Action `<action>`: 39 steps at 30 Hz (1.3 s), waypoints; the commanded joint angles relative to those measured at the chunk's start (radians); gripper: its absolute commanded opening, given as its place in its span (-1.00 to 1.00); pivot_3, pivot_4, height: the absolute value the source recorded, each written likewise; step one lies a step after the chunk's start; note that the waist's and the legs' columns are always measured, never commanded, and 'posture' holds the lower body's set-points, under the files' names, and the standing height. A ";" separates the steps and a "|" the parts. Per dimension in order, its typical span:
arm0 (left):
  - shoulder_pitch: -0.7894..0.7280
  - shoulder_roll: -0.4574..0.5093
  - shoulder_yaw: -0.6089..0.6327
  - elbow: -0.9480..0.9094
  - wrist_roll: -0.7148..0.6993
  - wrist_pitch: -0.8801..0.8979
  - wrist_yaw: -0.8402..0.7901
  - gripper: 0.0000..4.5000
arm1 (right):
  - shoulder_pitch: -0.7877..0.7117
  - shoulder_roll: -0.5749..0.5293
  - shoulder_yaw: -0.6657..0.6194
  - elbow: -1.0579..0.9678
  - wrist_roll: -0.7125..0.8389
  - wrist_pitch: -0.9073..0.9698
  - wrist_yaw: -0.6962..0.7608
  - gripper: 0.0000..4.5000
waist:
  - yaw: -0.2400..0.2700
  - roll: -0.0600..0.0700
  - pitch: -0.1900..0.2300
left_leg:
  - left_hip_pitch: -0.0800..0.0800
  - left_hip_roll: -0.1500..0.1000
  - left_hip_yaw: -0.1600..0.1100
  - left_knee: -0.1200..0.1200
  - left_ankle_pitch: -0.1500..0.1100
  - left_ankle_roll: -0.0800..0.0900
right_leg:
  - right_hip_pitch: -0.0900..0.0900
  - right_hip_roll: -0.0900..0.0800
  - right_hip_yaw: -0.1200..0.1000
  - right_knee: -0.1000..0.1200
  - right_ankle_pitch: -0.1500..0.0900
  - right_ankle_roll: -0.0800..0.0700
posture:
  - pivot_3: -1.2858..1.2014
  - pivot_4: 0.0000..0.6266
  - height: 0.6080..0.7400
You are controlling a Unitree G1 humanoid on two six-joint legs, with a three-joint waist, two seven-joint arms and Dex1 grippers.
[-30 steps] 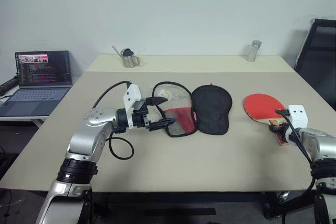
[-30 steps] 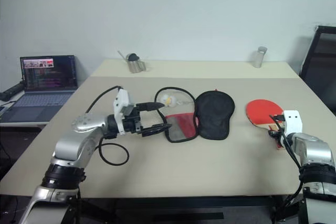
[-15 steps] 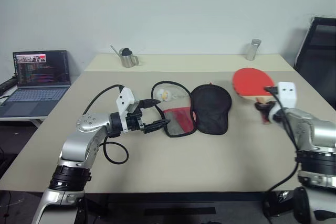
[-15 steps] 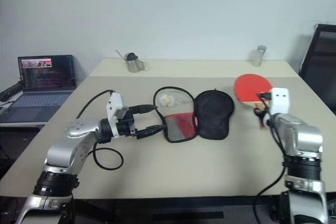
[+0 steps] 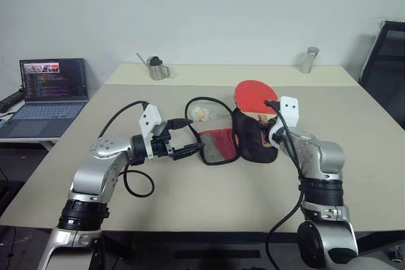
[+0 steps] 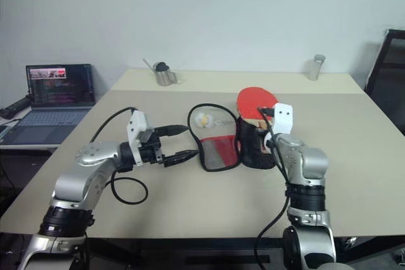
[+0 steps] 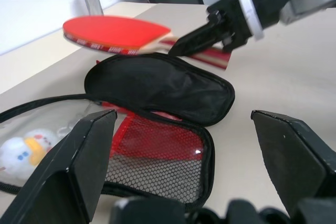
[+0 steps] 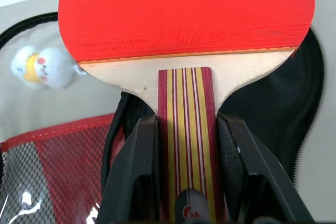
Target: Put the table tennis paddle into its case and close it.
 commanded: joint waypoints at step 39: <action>-0.007 -0.005 -0.003 -0.005 0.009 -0.042 -0.014 1.00 | 0.000 0.033 0.056 0.239 -0.120 -0.203 -0.056 -0.09 | -0.001 0.000 0.000 | -0.001 0.000 0.000 0.000 0.000 0.000 | -0.001 0.000 0.000 0.000 0.000 0.000 | 0.03 -0.52 1.00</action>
